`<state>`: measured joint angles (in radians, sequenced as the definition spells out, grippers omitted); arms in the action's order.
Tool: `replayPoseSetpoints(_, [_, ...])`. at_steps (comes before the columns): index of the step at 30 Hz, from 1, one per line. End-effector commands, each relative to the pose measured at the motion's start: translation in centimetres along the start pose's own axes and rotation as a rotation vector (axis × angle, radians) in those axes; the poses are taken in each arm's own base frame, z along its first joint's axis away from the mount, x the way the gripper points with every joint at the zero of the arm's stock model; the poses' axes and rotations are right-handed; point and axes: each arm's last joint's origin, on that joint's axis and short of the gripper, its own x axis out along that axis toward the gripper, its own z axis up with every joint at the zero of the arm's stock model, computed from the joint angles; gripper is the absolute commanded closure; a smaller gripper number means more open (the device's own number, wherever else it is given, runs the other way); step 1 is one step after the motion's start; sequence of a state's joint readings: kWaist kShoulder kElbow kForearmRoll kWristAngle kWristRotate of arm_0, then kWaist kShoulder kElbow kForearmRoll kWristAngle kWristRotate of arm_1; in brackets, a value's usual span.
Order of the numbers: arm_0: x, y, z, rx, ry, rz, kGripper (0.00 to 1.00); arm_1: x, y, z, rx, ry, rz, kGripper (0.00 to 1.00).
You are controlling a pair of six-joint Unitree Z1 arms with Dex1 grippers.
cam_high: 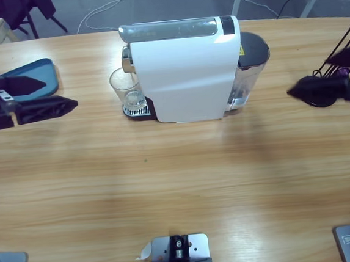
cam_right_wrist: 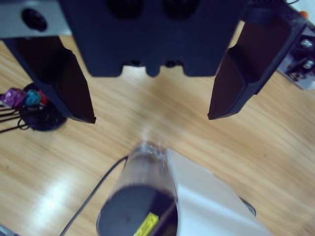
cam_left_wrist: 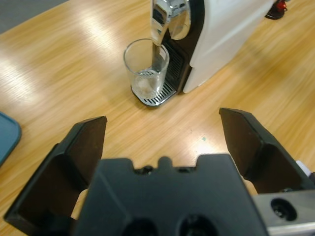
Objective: Pour coffee
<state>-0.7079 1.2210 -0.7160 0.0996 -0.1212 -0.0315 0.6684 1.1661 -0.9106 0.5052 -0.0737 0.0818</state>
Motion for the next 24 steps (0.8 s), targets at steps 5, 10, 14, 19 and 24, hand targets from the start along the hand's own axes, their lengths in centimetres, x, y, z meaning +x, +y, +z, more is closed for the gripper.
replayPoseSetpoints(5, [-0.5, -0.3, -1.6, 0.02, 0.023, -0.033, 0.0, -0.6, -0.7, -7.3, -0.052, -0.108, -0.009, 0.0])
replayPoseSetpoints(10, [-0.9, -0.3, -2.1, 0.027, 0.022, -0.035, 0.0, -0.2, -0.7, -7.9, -0.043, -0.119, -0.009, 0.0])
replayPoseSetpoints(14, [-1.3, -0.3, -2.6, 0.032, 0.023, -0.033, 0.0, -0.3, -0.8, -8.4, -0.023, -0.144, -0.018, 0.0])
replayPoseSetpoints(19, [-1.0, -0.3, -2.7, 0.046, 0.037, -0.034, 0.0, -0.2, -0.8, -8.4, -0.005, -0.141, -0.016, 0.0])
replayPoseSetpoints(24, [-0.7, -0.2, -2.9, 0.051, 0.049, -0.034, 0.0, 0.0, -0.7, -8.5, -0.003, -0.131, -0.009, 0.0])
